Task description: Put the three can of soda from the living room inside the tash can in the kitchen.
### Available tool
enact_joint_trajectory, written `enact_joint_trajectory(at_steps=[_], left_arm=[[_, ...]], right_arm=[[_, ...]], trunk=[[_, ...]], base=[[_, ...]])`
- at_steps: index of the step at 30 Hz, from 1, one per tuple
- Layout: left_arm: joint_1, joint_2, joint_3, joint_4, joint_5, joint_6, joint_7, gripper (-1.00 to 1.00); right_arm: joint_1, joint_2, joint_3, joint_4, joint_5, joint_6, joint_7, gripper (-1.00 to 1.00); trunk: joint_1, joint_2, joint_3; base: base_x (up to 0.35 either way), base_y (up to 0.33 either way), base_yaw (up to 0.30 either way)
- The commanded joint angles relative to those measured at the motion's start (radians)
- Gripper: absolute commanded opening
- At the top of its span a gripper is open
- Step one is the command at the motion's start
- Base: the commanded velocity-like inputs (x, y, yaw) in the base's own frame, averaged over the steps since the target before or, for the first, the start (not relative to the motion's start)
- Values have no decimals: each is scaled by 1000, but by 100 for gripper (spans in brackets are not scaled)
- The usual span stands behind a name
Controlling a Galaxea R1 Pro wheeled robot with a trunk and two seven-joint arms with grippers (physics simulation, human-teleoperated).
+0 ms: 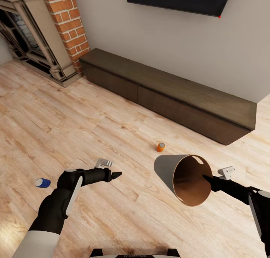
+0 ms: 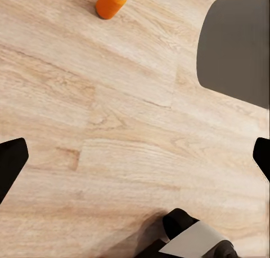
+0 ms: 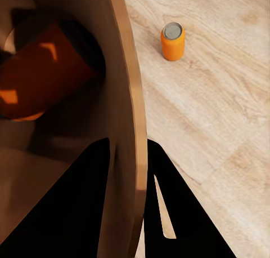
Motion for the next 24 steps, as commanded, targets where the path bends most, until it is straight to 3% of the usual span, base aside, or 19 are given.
enact_joint_trajectory(at_steps=[1, 4, 7, 9, 24], left_arm=[[0, 0, 1, 0, 0, 0, -16, 100], [0, 0, 1, 0, -1, -2, -34, 100], [1, 0, 1, 1, -1, -16, -43, 100], [1, 1, 1, 1, 0, -21, -46, 100], [1, 5, 1, 10, -1, -43, -57, 100]], right_arm=[[0, -1, 0, -1, -12, 7, 11, -100], [0, -3, -25, -1, -11, 10, 40, -100], [-1, -10, -105, -1, -9, 28, 87, -100], [-2, -24, -138, -1, -7, 42, 113, -100], [-3, -94, -181, 1, -6, 111, 124, -100]], trunk=[[0, 0, 0], [0, 0, 0], [0, 0, 0], [0, 0, 0], [0, 0, 0]], base=[[0, 0, 0], [0, 0, 0], [0, 0, 0], [0, 0, 0], [0, 0, 0]])
